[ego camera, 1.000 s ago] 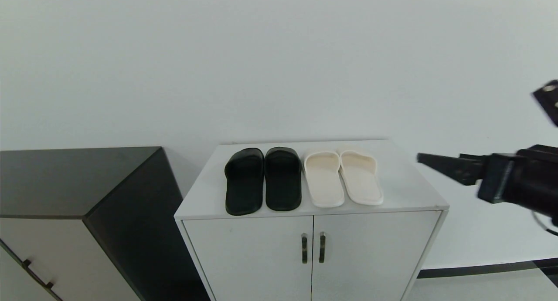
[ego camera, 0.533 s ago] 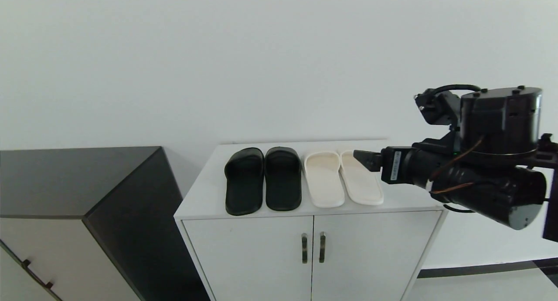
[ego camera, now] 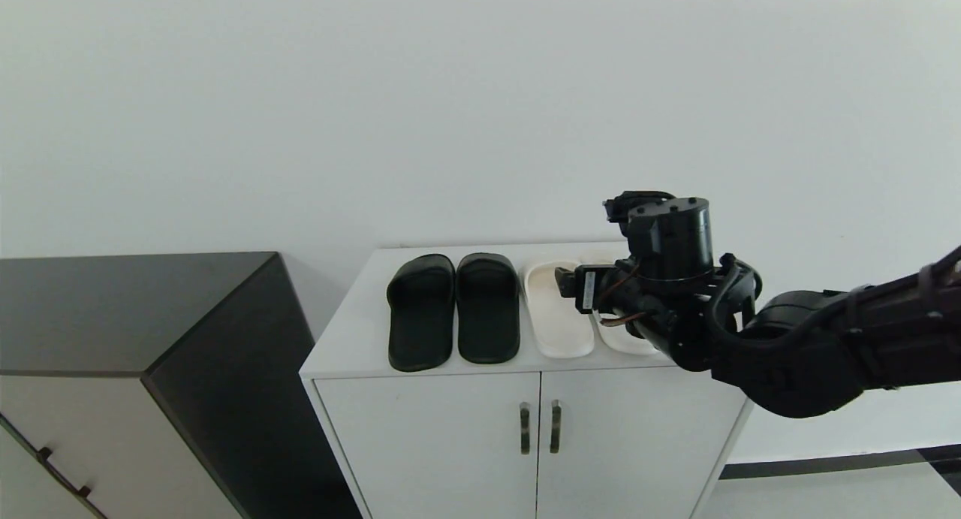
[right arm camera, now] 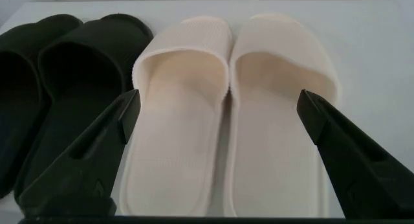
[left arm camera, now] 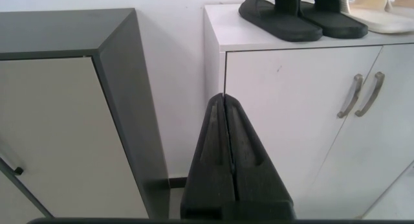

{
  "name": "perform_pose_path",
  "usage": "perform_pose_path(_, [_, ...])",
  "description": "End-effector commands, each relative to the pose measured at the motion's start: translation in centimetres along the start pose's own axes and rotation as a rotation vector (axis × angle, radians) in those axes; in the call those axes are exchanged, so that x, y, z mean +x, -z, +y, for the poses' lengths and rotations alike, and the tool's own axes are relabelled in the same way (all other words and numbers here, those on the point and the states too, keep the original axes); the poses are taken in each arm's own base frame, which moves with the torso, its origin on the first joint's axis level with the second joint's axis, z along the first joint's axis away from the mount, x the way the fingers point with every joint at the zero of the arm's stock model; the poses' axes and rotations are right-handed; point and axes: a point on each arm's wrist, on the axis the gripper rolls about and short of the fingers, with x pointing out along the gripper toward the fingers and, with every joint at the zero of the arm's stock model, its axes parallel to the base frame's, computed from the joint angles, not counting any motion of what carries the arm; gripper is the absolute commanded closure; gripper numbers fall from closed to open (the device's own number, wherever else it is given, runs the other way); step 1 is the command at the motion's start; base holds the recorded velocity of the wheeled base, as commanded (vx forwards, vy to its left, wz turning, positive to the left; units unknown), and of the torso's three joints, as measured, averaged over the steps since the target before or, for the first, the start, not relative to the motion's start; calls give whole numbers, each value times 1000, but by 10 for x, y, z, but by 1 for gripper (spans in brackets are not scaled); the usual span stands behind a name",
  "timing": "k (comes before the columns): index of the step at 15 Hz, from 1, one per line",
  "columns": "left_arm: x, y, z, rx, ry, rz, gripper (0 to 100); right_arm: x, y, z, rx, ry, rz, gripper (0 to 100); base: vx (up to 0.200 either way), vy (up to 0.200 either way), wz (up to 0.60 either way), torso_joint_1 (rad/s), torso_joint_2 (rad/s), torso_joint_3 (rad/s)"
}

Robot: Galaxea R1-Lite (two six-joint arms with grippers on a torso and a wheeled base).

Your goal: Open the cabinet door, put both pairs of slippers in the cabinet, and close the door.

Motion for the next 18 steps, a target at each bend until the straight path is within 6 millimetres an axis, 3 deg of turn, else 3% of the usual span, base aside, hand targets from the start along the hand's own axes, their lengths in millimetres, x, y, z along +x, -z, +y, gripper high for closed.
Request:
perform_pose_path(1, [0, 0, 0, 0, 0, 2, 100, 23, 14, 4, -15, 19, 29, 0, 0, 0, 0, 0, 0, 0])
perform_pose_path(18, [0, 0, 0, 0, 0, 0, 100, 100, 24, -5, -33, 80, 1, 0, 0, 0, 0, 0, 0, 0])
